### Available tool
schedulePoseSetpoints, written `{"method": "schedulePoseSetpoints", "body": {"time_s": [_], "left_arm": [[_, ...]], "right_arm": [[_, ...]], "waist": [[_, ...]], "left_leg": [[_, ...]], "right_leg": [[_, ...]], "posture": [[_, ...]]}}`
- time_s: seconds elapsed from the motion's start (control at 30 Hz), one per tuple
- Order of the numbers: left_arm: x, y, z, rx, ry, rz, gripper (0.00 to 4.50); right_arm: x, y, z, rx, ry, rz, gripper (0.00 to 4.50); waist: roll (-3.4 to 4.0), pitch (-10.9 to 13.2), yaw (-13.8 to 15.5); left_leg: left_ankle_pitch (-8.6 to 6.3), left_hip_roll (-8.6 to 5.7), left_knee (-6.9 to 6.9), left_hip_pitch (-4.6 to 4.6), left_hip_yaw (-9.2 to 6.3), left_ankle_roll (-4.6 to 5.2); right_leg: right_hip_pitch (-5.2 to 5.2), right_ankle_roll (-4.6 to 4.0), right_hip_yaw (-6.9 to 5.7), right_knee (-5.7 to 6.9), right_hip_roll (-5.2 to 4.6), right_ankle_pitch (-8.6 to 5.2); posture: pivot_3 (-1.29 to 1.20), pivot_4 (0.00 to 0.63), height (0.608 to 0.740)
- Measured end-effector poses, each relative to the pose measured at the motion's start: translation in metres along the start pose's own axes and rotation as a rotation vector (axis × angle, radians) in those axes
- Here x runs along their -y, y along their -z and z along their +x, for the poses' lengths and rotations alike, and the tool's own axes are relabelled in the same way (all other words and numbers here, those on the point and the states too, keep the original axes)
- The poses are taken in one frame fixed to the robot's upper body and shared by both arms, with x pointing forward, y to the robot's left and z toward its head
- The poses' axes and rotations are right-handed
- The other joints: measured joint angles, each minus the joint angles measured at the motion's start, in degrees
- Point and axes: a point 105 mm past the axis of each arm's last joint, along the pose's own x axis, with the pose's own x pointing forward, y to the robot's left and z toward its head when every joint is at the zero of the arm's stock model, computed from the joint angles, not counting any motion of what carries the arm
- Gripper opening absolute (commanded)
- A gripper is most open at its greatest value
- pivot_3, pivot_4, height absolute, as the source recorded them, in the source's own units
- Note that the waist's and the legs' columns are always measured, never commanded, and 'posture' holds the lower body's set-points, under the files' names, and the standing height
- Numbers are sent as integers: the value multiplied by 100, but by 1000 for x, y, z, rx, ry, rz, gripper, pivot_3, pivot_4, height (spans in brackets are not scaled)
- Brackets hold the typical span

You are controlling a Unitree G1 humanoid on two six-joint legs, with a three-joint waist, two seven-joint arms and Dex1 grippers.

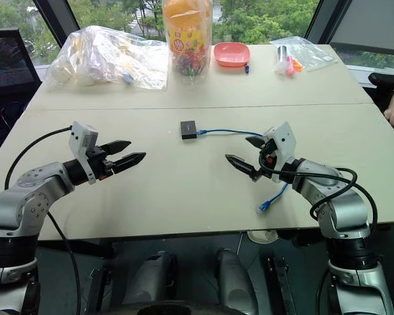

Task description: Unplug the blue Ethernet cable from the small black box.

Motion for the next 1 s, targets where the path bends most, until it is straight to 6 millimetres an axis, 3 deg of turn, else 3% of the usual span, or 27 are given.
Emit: {"method": "schedulePoseSetpoints", "body": {"time_s": [0.63,0.8,0.9,1.0], "left_arm": [[-8,-7,6,23,-31,18,3844],[-16,-23,15,39,6,124,3844],[-24,-31,10,16,53,178,3844],[-28,-31,7,-42,117,196,3844]], "right_arm": [[7,2,2,9,24,-31,4500],[30,-12,29,12,46,-120,4500],[42,-17,48,-29,25,-247,4500],[50,-20,73,-44,-24,-260,4500]], "waist": [[0,0,0],[0,0,-28],[1,1,-45],[3,4,-52]], "left_leg": [[0,-2,0,1,3,0],[1,0,6,6,11,1],[1,3,-4,6,12,1],[1,4,-13,3,16,2]], "right_leg": [[1,0,2,1,2,1],[-1,-13,8,3,12,10],[-6,-12,11,2,19,9],[-12,-8,19,4,27,6]], "posture": [[0,150,740],[0,150,740],[0,150,740],[0,150,740]]}}
